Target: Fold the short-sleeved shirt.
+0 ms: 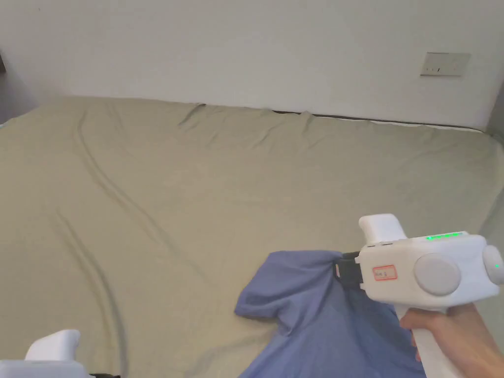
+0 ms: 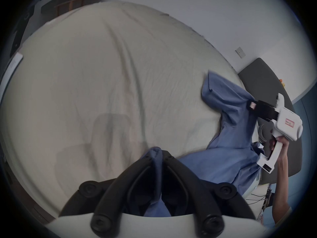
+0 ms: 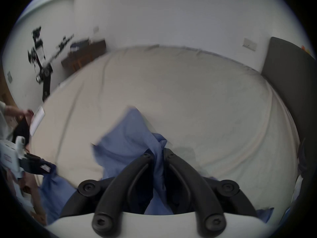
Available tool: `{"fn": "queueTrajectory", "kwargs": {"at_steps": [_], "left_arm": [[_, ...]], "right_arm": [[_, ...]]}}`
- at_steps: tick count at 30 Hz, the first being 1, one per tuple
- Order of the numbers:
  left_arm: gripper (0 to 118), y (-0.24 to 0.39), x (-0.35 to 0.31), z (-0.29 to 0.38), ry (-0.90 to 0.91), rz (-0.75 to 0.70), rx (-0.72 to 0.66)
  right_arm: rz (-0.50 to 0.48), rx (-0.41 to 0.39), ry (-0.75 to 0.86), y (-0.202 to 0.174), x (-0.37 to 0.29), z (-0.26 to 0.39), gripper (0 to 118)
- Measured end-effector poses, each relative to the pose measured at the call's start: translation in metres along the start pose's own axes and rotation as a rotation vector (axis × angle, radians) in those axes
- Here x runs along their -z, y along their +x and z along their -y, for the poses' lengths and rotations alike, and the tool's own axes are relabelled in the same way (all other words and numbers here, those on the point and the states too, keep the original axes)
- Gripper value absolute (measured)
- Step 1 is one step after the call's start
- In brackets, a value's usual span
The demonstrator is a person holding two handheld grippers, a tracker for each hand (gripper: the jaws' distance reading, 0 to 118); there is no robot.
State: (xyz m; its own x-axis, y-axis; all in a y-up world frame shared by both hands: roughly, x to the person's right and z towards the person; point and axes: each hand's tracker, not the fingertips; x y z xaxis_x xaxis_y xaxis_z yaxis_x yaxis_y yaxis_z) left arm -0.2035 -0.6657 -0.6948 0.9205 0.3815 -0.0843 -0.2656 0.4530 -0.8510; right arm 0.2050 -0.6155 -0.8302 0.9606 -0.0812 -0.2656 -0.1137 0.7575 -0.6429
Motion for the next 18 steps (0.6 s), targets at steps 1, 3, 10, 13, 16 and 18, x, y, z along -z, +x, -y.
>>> {"fn": "queueTrajectory", "kwargs": {"at_steps": [1, 3, 10, 13, 16, 18], "left_arm": [[5, 0.005, -0.011, -0.008, 0.038, 0.011, 0.047], [5, 0.014, -0.035, -0.026, 0.110, 0.020, 0.055], [5, 0.072, -0.144, -0.100, 0.364, 0.042, 0.165], [5, 0.116, -0.197, -0.114, 0.521, -0.085, 0.296], [5, 0.137, -0.228, -0.137, 0.561, -0.022, 0.295], [5, 0.151, -0.246, -0.150, 0.526, 0.067, 0.257]], "right_arm": [[0.010, 0.002, 0.040, 0.002, -0.019, -0.008, 12], [0.063, 0.016, 0.131, 0.007, -0.062, -0.027, 12], [0.243, 0.109, 0.519, 0.033, -0.229, -0.072, 12], [0.333, 0.119, 0.638, 0.036, -0.291, -0.070, 12], [0.410, 0.158, 0.693, 0.034, -0.333, -0.067, 12], [0.440, 0.123, 0.704, 0.031, -0.351, -0.067, 12]]}}
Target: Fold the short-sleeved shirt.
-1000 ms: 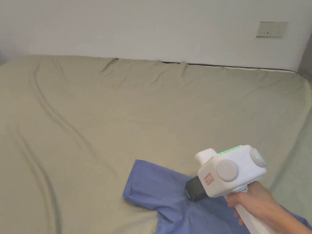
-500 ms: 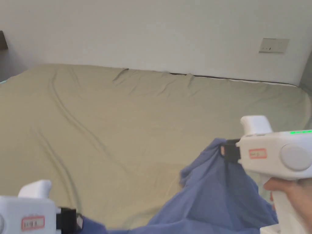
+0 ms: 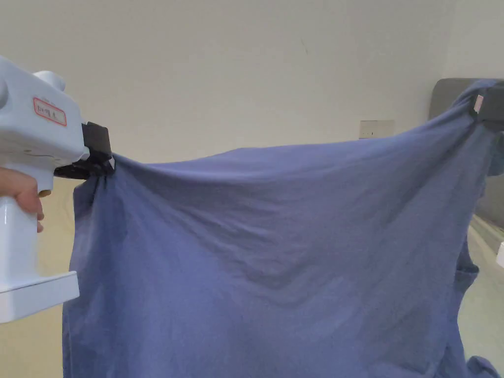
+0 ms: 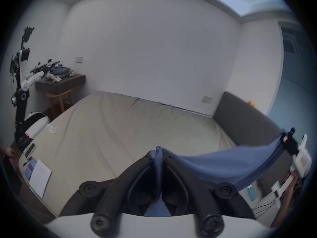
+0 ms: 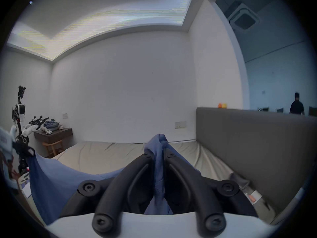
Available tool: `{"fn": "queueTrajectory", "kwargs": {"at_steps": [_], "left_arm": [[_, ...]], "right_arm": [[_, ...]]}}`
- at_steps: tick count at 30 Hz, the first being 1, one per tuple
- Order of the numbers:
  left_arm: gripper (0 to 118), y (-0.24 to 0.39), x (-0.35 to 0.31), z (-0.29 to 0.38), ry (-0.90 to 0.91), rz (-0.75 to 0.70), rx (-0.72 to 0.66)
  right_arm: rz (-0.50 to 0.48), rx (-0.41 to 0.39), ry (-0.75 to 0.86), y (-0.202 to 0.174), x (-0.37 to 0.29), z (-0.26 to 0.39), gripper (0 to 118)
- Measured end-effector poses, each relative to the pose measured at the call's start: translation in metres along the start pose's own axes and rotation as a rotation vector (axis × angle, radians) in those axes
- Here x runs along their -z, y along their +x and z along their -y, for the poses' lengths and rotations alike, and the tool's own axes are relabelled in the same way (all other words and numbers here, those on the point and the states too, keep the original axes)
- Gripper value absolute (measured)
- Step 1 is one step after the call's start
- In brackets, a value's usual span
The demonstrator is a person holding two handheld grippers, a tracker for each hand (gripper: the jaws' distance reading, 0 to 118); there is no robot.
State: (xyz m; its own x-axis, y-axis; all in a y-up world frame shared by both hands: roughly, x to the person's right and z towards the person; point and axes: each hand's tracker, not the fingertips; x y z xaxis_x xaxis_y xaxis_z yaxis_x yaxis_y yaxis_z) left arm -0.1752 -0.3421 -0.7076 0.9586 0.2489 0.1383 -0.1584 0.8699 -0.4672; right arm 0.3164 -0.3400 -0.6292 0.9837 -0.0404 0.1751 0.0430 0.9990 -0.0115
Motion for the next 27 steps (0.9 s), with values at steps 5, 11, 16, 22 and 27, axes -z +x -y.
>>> {"fn": "queueTrajectory", "kwargs": {"at_steps": [5, 11, 16, 22, 27], "left_arm": [[5, 0.018, 0.019, -0.039, -0.017, -0.038, 0.127], [5, 0.042, 0.085, -0.081, -0.066, -0.043, 0.179], [5, 0.055, 0.152, -0.137, -0.051, -0.123, 0.260], [5, 0.067, 0.192, -0.165, 0.056, -0.127, 0.232], [5, 0.064, 0.226, -0.150, -0.026, -0.178, 0.298]], "right_arm": [[0.040, 0.016, 0.009, 0.011, 0.008, -0.017, 12], [0.080, 0.004, -0.035, 0.013, 0.090, -0.022, 12], [0.067, 0.126, 0.009, 0.024, 0.174, -0.048, 12], [0.086, 0.040, 0.163, 0.009, 0.223, -0.076, 12], [0.043, 0.008, 0.157, 0.002, 0.222, -0.059, 12]]}}
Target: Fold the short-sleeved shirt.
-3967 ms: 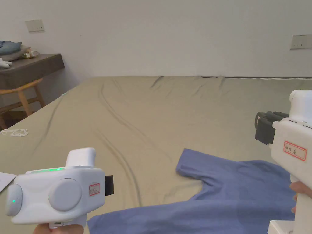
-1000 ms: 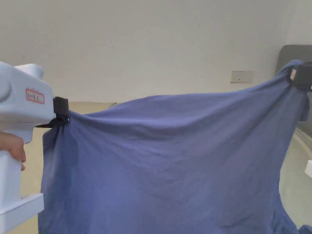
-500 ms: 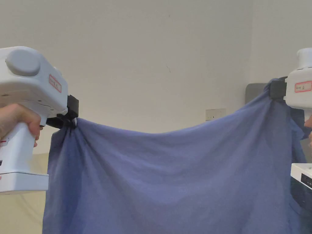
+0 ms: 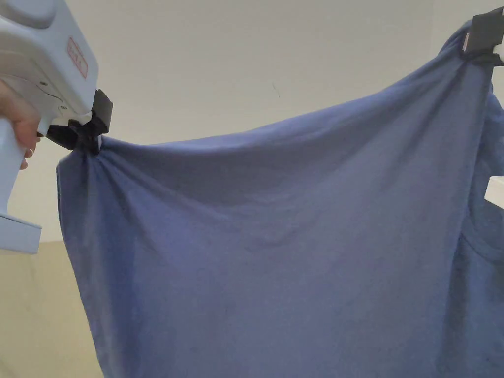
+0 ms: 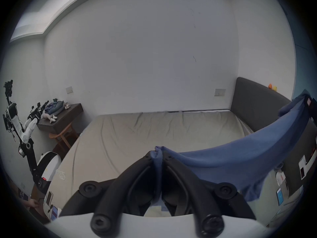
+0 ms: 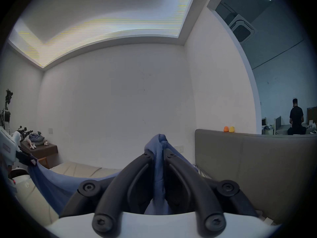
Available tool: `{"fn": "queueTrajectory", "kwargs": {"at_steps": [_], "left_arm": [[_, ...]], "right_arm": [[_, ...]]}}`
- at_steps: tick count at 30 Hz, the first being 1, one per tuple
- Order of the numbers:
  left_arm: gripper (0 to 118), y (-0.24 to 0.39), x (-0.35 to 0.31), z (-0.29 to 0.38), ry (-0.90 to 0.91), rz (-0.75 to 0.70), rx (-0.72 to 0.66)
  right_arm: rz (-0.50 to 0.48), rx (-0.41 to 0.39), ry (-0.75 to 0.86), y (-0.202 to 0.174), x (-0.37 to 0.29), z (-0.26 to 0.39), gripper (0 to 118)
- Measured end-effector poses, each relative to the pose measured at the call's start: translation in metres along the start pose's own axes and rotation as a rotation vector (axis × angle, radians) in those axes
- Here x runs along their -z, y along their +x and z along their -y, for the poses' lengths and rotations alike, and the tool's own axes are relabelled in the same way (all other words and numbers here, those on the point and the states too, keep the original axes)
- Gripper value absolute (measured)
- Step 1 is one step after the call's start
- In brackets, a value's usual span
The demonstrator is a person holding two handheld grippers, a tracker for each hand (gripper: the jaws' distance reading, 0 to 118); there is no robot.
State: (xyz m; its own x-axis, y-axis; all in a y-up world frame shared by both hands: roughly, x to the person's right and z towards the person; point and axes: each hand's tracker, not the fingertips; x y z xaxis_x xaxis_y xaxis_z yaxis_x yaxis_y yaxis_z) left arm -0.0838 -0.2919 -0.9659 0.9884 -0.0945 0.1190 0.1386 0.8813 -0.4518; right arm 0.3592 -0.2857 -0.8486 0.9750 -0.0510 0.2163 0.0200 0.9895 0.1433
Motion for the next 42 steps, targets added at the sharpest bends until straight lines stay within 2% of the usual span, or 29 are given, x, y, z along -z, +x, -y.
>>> {"fn": "queueTrajectory", "kwargs": {"at_steps": [4, 6, 8, 9, 11, 13, 16, 17, 18, 19, 20, 22, 24, 25, 26, 28, 30, 32, 35, 38, 39, 40, 41, 42], "left_arm": [[5, -0.005, 0.000, 0.042, -0.064, 0.147, -0.029], [5, -0.004, -0.011, 0.077, -0.086, 0.158, -0.060], [5, -0.004, -0.022, 0.115, -0.096, 0.171, -0.037], [5, -0.004, -0.028, 0.138, -0.123, 0.166, -0.057], [5, -0.004, -0.041, 0.183, -0.182, 0.167, -0.066], [5, -0.004, -0.061, 0.231, -0.222, 0.157, -0.071], [5, -0.011, -0.089, 0.290, -0.289, 0.150, -0.078], [5, -0.012, -0.099, 0.309, -0.295, 0.177, -0.166], [5, -0.015, -0.108, 0.327, -0.306, 0.174, -0.182], [5, -0.017, -0.118, 0.346, -0.309, 0.167, -0.189], [5, -0.017, -0.128, 0.363, -0.321, 0.139, -0.228], [5, -0.014, -0.149, 0.399, -0.349, 0.145, -0.210], [5, -0.013, -0.160, 0.428, -0.412, 0.154, -0.211], [5, -0.012, -0.164, 0.440, -0.419, 0.147, -0.213], [5, -0.010, -0.168, 0.450, -0.410, 0.167, -0.207], [5, -0.009, -0.170, 0.466, -0.437, 0.189, -0.236], [5, -0.003, -0.169, 0.476, -0.458, 0.166, -0.219], [5, 0.003, -0.166, 0.477, -0.475, 0.134, -0.158], [5, 0.007, -0.168, 0.473, -0.479, 0.139, -0.170], [7, 0.000, -0.167, 0.470, -0.486, 0.149, -0.203], [21, -0.003, -0.166, 0.470, -0.502, 0.137, -0.236], [44, -0.005, -0.166, 0.469, -0.527, 0.114, -0.243], [84, -0.005, -0.165, 0.470, -0.544, 0.092, -0.230], [117, -0.003, -0.170, 0.471, -0.533, 0.090, -0.221]], "right_arm": [[-0.046, -0.039, -0.088, 0.006, -0.031, 0.038, 12], [-0.051, -0.054, -0.120, 0.009, -0.061, 0.065, 12], [-0.043, -0.025, -0.122, 0.013, -0.094, 0.094, 12], [-0.034, 0.022, -0.155, 0.014, -0.114, 0.109, 12], [-0.028, 0.034, -0.217, 0.012, -0.151, 0.139, 12], [-0.014, 0.002, -0.266, 0.008, -0.193, 0.167, 12], [-0.012, 0.082, -0.332, 0.005, -0.249, 0.194, 12], [-0.006, 0.106, -0.352, 0.004, -0.269, 0.201, 12], [0.013, 0.119, -0.365, 0.003, -0.286, 0.209, 12], [0.042, 0.122, -0.383, 0.001, -0.304, 0.216, 12], [0.033, 0.113, -0.395, 0.000, -0.319, 0.222, 12], [0.032, 0.069, -0.419, -0.002, -0.353, 0.239, 12], [0.052, 0.092, -0.466, 0.003, -0.373, 0.260, 12], [0.051, 0.127, -0.481, 0.006, -0.385, 0.270, 12], [0.048, 0.128, -0.489, 0.009, -0.396, 0.280, 12], [0.101, 0.086, -0.548, 0.011, -0.414, 0.300, 12], [0.095, 0.068, -0.615, 0.019, -0.425, 0.313, 12], [0.115, 0.083, -0.618, 0.023, -0.434, 0.320, 12], [0.117, 0.109, -0.623, 0.031, -0.433, 0.317, 12], [0.120, 0.098, -0.632, 0.032, -0.430, 0.316, 15], [0.124, 0.125, -0.635, 0.034, -0.431, 0.313, 36], [0.110, 0.176, -0.648, 0.036, -0.430, 0.312, 70], [0.091, 0.200, -0.672, 0.037, -0.428, 0.309, 103], [0.086, 0.201, -0.652, 0.036, -0.429, 0.303, 116]]}}
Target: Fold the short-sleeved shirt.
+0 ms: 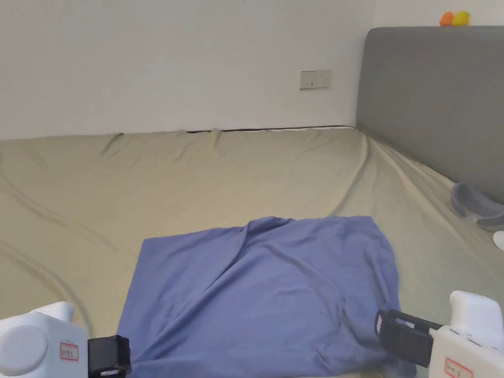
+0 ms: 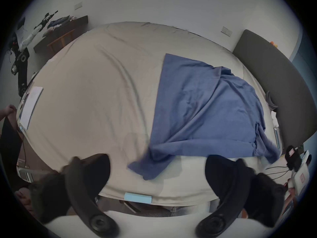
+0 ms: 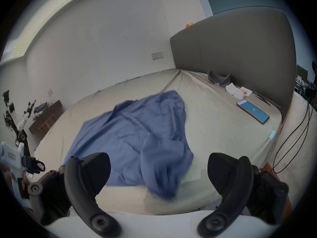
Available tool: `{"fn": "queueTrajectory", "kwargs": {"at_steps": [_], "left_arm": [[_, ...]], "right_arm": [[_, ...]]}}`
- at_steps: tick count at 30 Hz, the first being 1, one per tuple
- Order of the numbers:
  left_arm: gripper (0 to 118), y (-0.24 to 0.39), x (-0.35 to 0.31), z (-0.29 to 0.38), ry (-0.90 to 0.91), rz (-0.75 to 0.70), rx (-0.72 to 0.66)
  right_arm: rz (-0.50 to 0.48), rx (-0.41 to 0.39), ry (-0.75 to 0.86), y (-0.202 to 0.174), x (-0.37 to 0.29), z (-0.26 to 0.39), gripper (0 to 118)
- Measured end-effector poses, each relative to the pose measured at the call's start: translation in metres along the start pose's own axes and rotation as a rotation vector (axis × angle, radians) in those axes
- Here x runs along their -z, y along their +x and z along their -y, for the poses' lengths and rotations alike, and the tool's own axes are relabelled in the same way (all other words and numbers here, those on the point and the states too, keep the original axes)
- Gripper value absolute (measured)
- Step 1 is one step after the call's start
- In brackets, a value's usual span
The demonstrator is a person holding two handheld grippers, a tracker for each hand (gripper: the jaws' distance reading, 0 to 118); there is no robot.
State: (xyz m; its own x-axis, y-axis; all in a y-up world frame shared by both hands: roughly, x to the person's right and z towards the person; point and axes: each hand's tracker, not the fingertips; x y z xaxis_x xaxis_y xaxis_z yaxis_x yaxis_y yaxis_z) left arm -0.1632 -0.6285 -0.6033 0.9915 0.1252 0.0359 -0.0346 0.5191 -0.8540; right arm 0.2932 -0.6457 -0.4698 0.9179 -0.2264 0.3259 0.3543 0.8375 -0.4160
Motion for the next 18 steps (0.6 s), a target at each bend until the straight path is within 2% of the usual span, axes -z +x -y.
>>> {"fn": "queueTrajectory", "kwargs": {"at_steps": [2, 5, 8, 9, 10, 11, 12, 13, 14, 15, 18], "left_arm": [[118, 0.002, -0.017, 0.000, 0.105, 0.001, 0.015], [118, 0.009, -0.044, -0.009, 0.174, 0.066, -0.031], [118, 0.018, -0.075, -0.017, 0.284, 0.144, -0.059], [117, 0.020, -0.083, -0.020, 0.312, 0.163, -0.059], [114, 0.022, -0.089, -0.023, 0.334, 0.162, -0.037], [98, 0.025, -0.093, -0.024, 0.348, 0.137, 0.018], [44, 0.032, -0.099, -0.024, 0.342, 0.056, 0.116], [2, 0.039, -0.101, -0.023, 0.360, -0.043, 0.208], [0, 0.044, -0.099, -0.023, 0.380, -0.091, 0.243], [0, 0.043, -0.098, -0.023, 0.369, -0.068, 0.238], [0, 0.038, -0.092, -0.024, 0.303, 0.076, 0.123]], "right_arm": [[0.012, -0.034, 0.095, -0.011, -0.014, -0.014, 114], [0.053, -0.092, 0.153, -0.029, -0.024, -0.042, 114], [0.035, -0.155, 0.235, -0.050, -0.037, -0.063, 113], [0.015, -0.179, 0.253, -0.057, -0.040, -0.068, 108], [-0.033, -0.197, 0.271, -0.061, -0.043, -0.072, 97], [-0.066, -0.198, 0.266, -0.064, -0.044, -0.076, 67], [-0.077, -0.189, 0.258, -0.067, -0.044, -0.079, 7], [-0.073, -0.173, 0.254, -0.069, -0.042, -0.081, 3], [-0.056, -0.150, 0.271, -0.071, -0.041, -0.080, 3], [-0.074, -0.141, 0.290, -0.072, -0.040, -0.079, 3], [-0.096, -0.162, 0.251, -0.075, -0.032, -0.077, 3]]}}
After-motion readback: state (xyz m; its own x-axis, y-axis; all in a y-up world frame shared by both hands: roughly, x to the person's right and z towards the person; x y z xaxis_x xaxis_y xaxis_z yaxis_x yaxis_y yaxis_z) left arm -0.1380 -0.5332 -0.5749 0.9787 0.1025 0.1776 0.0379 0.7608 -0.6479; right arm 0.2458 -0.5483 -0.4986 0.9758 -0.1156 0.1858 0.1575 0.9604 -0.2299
